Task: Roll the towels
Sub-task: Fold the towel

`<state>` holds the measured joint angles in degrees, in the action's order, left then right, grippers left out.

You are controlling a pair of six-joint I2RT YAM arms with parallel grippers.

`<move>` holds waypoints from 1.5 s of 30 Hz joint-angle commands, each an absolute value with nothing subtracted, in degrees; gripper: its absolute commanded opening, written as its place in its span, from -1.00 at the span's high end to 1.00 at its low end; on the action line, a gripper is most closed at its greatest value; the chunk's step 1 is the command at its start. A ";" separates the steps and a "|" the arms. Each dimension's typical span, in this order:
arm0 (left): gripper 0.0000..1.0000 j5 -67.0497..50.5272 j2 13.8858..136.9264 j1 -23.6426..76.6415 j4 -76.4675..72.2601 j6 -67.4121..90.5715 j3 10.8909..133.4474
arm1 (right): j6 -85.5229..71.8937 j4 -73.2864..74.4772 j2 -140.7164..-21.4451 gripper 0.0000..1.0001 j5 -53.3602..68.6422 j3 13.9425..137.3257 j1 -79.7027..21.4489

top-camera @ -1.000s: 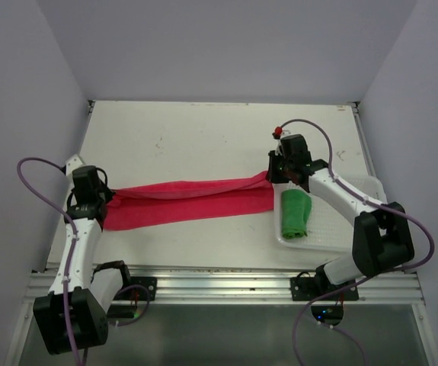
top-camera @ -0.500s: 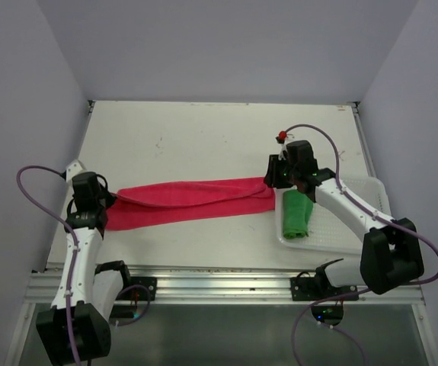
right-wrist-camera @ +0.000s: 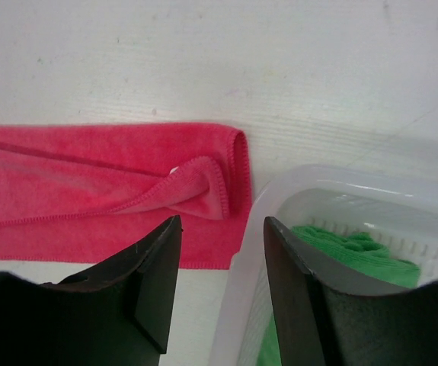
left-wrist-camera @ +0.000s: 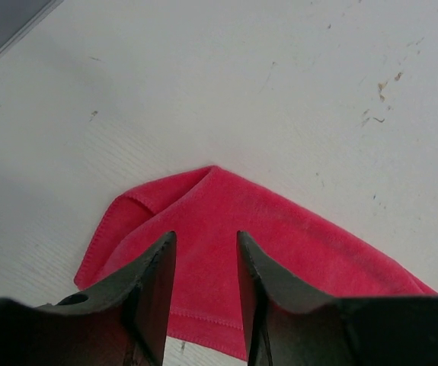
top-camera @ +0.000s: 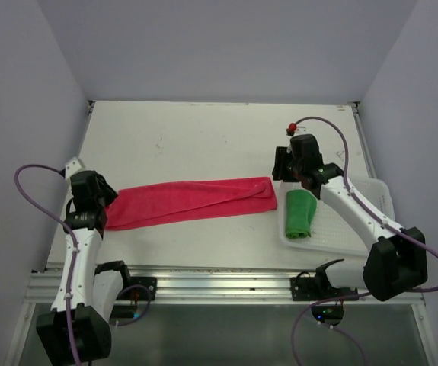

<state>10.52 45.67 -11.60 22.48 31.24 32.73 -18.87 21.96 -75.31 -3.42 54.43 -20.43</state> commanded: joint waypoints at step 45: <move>-0.05 -5.98 75.14 -3.16 1.32 20.92 53.43 | -34.37 20.65 -118.96 -0.02 1.67 88.65 1.32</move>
<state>-4.56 74.32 -3.33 4.49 22.83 50.37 -35.57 21.32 -112.09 -1.17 80.18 3.27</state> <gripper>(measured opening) 0.525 0.503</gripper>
